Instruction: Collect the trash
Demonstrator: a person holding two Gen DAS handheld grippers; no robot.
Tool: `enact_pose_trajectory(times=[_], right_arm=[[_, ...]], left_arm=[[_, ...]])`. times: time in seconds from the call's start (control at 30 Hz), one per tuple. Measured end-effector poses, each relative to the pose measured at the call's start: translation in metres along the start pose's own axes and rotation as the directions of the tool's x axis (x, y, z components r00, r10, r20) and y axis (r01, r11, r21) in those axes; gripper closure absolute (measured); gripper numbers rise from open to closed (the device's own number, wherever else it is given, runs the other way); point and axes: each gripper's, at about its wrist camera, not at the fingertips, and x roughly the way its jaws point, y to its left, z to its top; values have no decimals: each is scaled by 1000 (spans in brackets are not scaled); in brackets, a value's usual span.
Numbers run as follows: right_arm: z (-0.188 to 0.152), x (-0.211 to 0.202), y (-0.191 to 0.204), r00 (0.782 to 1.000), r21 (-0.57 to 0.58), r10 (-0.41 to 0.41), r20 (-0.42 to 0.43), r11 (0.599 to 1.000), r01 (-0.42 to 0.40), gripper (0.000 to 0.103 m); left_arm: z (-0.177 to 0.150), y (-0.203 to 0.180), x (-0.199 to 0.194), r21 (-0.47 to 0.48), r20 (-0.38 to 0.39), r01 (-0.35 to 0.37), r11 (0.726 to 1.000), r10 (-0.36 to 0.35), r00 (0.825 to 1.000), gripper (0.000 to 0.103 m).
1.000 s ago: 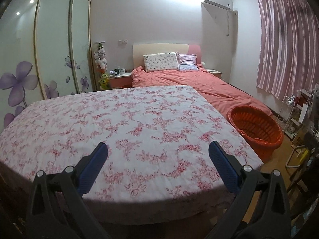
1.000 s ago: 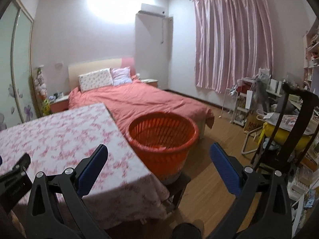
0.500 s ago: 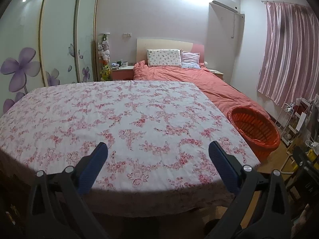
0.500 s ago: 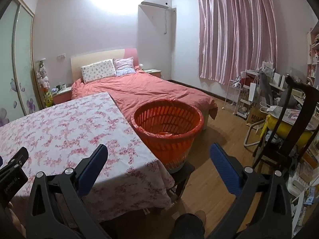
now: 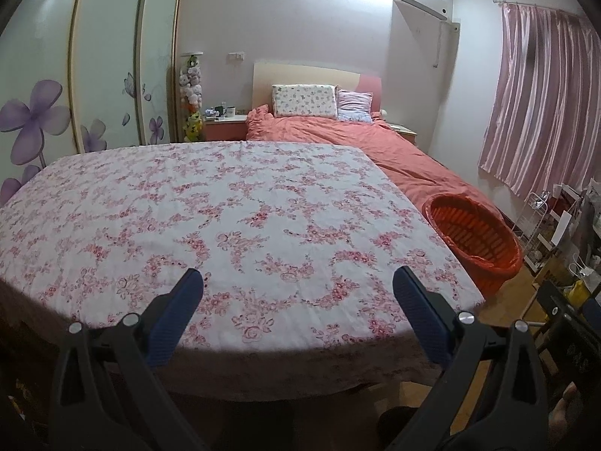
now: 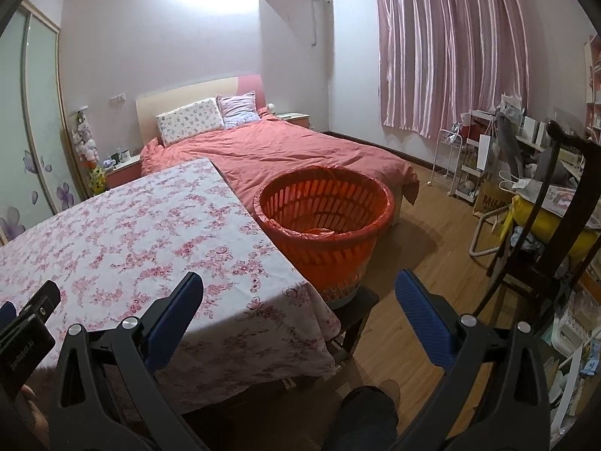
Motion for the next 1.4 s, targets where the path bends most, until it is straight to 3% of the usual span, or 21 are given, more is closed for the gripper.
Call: enact_pose_trajectory(times=[0.3,0.77,1.4], right_arm=[[2,2,-4,1000,21,20,-12,1000,-20,2],[7,1,-6,1000,23,-13,2,1000,13,2],[7,-6,-4,999,16,-22,29,1000,22,2]], left_arm=[[0,-6,-3,14,10,13,1000,-13,1000,4],[4,-19,-6,54,28,18,998,-19,999,4],[9,-30,-13,76,54,-63,995,59,997,4]])
